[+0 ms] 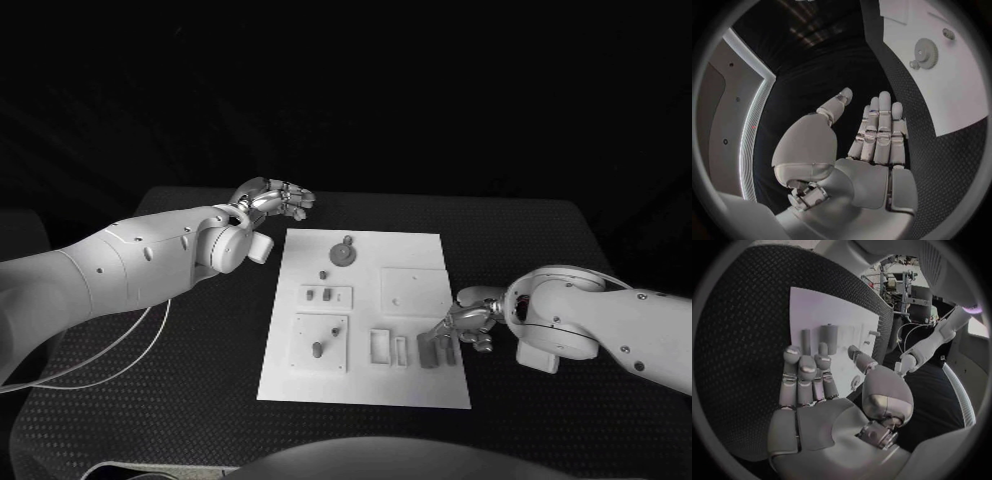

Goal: Assemble the parts on the task board

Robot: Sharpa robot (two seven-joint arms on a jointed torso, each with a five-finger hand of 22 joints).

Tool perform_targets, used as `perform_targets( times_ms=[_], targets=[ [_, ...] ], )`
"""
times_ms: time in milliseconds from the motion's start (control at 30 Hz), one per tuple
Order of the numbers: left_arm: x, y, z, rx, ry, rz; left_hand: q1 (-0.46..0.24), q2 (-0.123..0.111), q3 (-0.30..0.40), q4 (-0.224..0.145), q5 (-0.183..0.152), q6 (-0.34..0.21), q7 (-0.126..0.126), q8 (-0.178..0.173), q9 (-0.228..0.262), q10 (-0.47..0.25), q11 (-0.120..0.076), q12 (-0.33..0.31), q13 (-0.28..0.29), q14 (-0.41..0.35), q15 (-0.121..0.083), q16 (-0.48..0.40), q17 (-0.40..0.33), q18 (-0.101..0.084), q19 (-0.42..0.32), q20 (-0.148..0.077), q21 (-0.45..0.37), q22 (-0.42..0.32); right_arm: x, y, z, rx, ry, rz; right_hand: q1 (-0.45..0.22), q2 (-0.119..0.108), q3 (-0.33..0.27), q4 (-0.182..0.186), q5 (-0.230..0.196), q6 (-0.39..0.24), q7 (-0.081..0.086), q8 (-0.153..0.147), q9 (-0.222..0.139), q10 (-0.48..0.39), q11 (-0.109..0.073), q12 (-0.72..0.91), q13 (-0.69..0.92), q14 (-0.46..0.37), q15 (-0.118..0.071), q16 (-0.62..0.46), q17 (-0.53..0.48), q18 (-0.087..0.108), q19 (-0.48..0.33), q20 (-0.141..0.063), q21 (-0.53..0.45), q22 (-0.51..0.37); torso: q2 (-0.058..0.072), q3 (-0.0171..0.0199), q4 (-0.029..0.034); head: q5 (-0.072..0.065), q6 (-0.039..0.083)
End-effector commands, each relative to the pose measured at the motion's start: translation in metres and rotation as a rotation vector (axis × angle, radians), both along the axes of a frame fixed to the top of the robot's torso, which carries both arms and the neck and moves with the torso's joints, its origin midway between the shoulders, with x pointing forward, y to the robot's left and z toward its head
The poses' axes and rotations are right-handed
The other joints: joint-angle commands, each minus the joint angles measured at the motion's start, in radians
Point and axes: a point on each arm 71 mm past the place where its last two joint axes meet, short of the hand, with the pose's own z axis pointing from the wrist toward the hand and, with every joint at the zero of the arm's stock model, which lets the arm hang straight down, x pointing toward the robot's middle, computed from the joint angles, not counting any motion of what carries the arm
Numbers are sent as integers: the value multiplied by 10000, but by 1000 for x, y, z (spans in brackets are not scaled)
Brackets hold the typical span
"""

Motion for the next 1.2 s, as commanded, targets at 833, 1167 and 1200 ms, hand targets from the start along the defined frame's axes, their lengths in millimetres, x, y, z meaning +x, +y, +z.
perform_targets(
  times_ms=[833, 1167, 1200],
  targets=[
    [-2, -5, 0, -237, 50, -311, -146, -2, -2, 105, -46, -27, 44, 43, -21, 32, -1, 18, -12, 22, 12, -73, 15, 21, -9, 16, -50, 175, -8, 34, -27, -696, -28, 661, -238, -128, -158, -297, -17, 81, -40, -58, 52, -16, 23, 21, 50, 34, 31, -10, 83, 204, -61, -62, 106, 152, 14, -18, 6, -53, -137],
    [-3, -6, 0, -244, 80, -339, -151, 5, -1, 114, -46, -28, 44, 45, -22, 32, -1, 18, -13, 23, 12, -75, 17, 22, -10, 16, -52, 175, -5, 39, -29, -710, -168, 554, -305, -157, -219, -388, -16, 75, -40, -77, 59, -10, 23, 15, 62, 44, 29, -22, 106, 204, -56, -74, 123, 139, 14, -44, 1, -96, -92],
    [-3, -6, 0, -245, 82, -341, -151, 5, -1, 115, -46, -28, 44, 46, -22, 32, -1, 18, -13, 23, 12, -75, 17, 23, -10, 16, -52, 176, -4, 39, -30, -724, -208, 539, -305, -145, -219, -396, -16, 73, -40, -80, 59, -9, 22, 14, 62, 45, 29, -23, 108, 204, -56, -75, 124, 138, 15, -42, -2, -91, -95]
  ],
)
